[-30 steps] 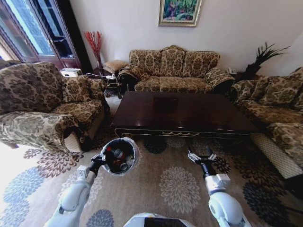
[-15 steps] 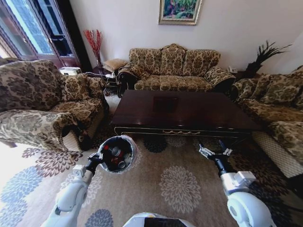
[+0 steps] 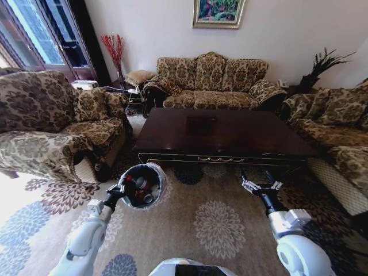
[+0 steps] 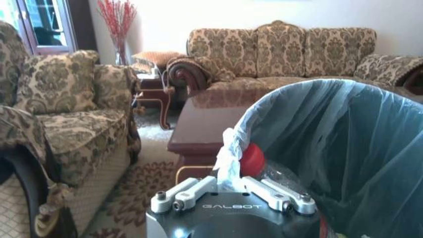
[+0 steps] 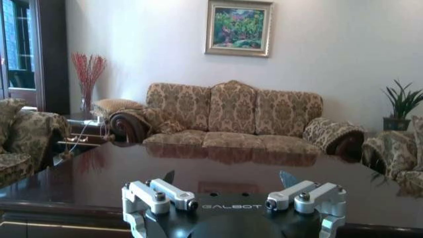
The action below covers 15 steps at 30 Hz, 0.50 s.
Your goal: Move to the front of the table and place the trash on the table into the trash bin.
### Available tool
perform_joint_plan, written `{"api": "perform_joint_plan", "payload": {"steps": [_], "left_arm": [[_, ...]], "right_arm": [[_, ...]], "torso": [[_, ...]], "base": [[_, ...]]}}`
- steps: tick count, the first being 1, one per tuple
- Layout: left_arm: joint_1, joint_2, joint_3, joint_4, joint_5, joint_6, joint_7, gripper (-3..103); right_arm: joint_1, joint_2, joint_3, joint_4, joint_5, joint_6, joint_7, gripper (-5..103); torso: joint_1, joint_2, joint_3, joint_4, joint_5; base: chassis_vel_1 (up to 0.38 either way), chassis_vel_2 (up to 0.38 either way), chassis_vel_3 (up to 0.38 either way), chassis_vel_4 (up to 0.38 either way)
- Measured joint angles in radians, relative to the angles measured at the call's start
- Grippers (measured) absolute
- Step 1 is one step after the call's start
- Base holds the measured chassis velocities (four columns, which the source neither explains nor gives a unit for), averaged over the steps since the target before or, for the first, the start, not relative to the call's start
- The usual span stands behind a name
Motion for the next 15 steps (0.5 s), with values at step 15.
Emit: {"api": "perform_joint_plan", "payload": {"steps": [15], "left_arm": [[-0.004,0.005,0.016,0.011,-0.02,-0.004,-0.001,1]], "right_arm": [[0.001,0.0,-0.001,-0.001,-0.001,0.001,0.001,100]], "torso": [[-0.032,-0.071,-0.039,0.0001,0.0]], "base": [[0.0,0.0,0.0,0.0]]}}
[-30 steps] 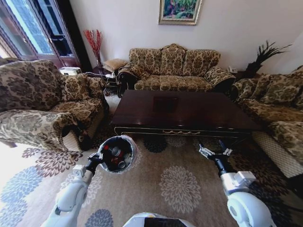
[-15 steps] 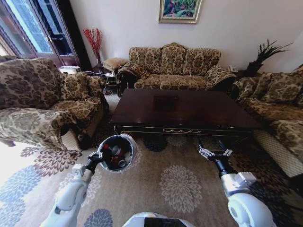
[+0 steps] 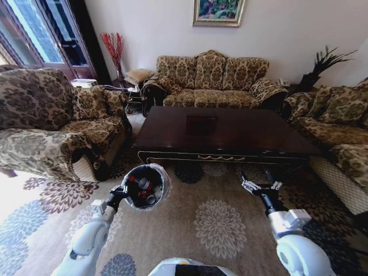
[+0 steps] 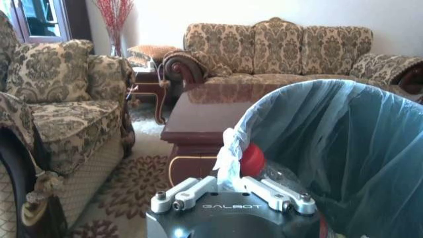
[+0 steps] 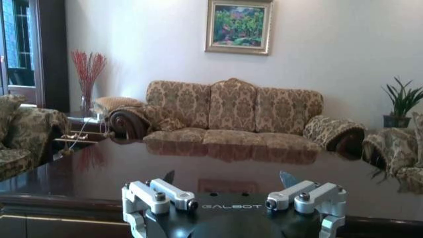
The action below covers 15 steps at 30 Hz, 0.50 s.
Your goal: Move to the front of the table and place the trash on the table into the trash bin.
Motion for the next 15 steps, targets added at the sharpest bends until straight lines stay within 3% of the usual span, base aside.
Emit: {"api": "perform_joint_plan", "payload": {"steps": [15], "left_arm": [[0.003,-0.02,0.009,-0.027,0.034,0.012,-0.016,1]], "right_arm": [[0.0,0.0,-0.001,-0.001,0.0,0.0,0.001,100]], "torso": [[-0.03,-0.069,-0.04,0.0,0.0001]], "base": [[0.0,0.0,0.0,0.0]]}}
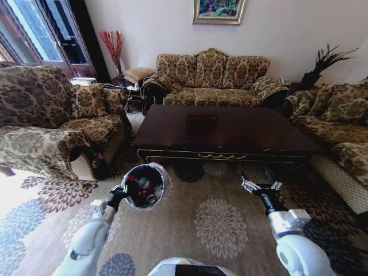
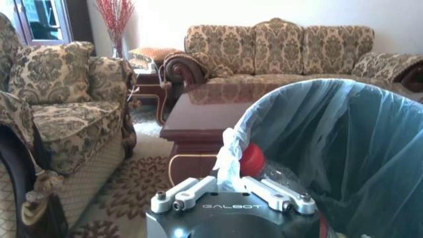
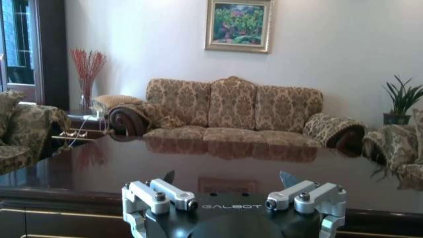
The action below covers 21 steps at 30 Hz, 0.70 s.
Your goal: Move to the front of the table and place the trash on the table into the trash bin.
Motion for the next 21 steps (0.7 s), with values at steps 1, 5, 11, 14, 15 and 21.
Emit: {"api": "perform_joint_plan", "payload": {"steps": [1,5,11,14,15,21], "left_arm": [[-0.002,0.005,0.005,-0.002,0.002,0.006,-0.002,1],[-0.026,0.013,0.028,0.01,0.0,0.007,0.005,1],[-0.043,0.002,0.04,0.03,-0.008,0.006,0.01,1],[-0.053,0.0,0.045,0.036,-0.006,0.01,0.01,1],[-0.057,0.0,0.047,0.04,-0.005,0.011,0.011,1],[-0.069,0.01,0.049,0.047,-0.007,0.025,0.011,1]], "right_arm": [[0.0,0.0,0.0,0.0,0.0,0.0,0.0,100],[0.0,0.0,0.0,0.0,0.0,0.0,0.0,100],[0.0,0.0,0.0,0.0,0.0,0.0,0.001,100],[0.0,0.0,0.0,0.0,0.0,0.0,0.001,100],[0.0,0.0,0.0,0.0,0.0,0.0,0.001,100],[0.0,0.0,0.0,0.0,0.0,0.0,0.001,100]], "torso": [[-0.002,-0.005,-0.003,0.0003,0.0002],[-0.009,-0.022,-0.013,-0.0003,-0.0002],[-0.019,-0.046,-0.027,0.0003,0.0],[-0.025,-0.059,-0.034,-0.0001,-0.0001],[-0.028,-0.065,-0.037,-0.0002,0.0],[-0.04,-0.093,-0.054,0.0,0.0]], "base": [[0.0,0.0,0.0,0.0],[0.0,0.0,0.0,0.0],[0.0,0.0,0.0,0.0],[0.0,0.0,0.0,0.0],[0.0,0.0,0.0,0.0],[0.0,0.0,0.0,0.0]]}}
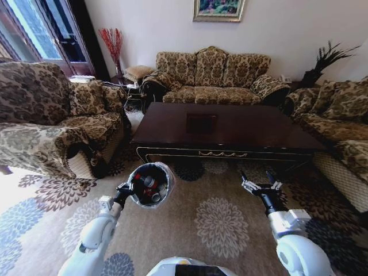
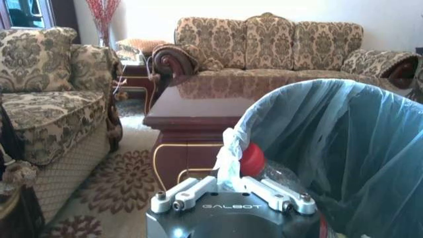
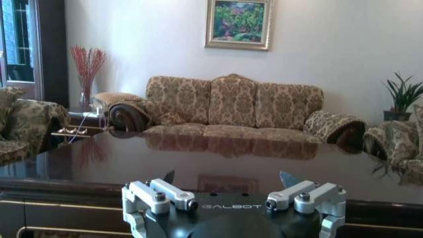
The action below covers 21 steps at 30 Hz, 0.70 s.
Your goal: Move to the front of the table and place the trash on the table into the trash bin.
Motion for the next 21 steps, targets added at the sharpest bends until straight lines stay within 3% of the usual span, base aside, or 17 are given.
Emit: {"api": "perform_joint_plan", "payload": {"steps": [21], "left_arm": [[-0.034,0.012,0.031,0.055,0.065,0.061,0.024,1]], "right_arm": [[0.0,0.0,0.0,0.0,0.0,0.0,0.0,100]], "torso": [[-0.037,-0.086,-0.048,0.0003,-0.0001]], "base": [[0.0,0.0,0.0,0.0]]}}
